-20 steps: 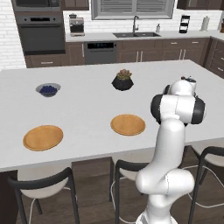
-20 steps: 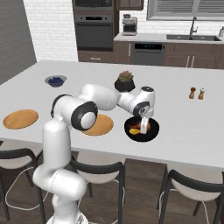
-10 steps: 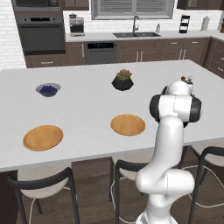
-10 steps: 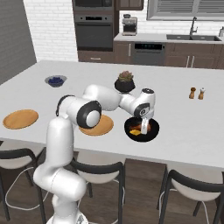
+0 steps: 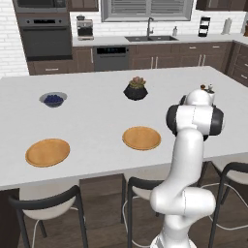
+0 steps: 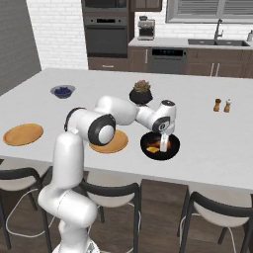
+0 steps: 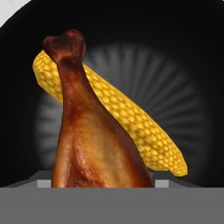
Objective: Pick the chicken drumstick and corn from their plates and place them in the bowl. Then put the bowl in the fridge.
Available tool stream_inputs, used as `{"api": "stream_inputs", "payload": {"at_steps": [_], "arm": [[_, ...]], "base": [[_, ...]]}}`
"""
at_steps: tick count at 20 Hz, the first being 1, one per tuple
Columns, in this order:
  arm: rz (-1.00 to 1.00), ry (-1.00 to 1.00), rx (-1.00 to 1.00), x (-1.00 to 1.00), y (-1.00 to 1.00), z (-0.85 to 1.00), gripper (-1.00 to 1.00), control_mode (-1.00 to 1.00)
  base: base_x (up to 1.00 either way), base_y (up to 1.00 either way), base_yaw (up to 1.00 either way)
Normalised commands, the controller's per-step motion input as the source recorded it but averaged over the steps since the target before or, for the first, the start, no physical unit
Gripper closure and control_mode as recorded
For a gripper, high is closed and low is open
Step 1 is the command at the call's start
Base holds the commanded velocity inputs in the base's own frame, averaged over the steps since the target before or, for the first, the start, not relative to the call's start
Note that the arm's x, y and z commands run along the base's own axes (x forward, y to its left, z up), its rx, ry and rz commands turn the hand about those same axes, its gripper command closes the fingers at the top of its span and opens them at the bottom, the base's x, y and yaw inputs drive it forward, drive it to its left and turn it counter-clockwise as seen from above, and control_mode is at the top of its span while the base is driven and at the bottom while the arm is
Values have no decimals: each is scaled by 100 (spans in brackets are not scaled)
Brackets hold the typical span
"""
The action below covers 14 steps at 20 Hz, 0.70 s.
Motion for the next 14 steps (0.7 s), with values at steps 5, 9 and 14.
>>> {"api": "stream_inputs", "payload": {"at_steps": [5, 9, 14], "arm": [[1, 0, 0, 0, 0, 0, -100, -100], [6, 0, 0, 0, -1, 17, -100, -100], [10, 1, 0, 1, -2, 30, -100, -100]], "base": [[0, 0, 0], [0, 0, 0], [0, 0, 0]]}}
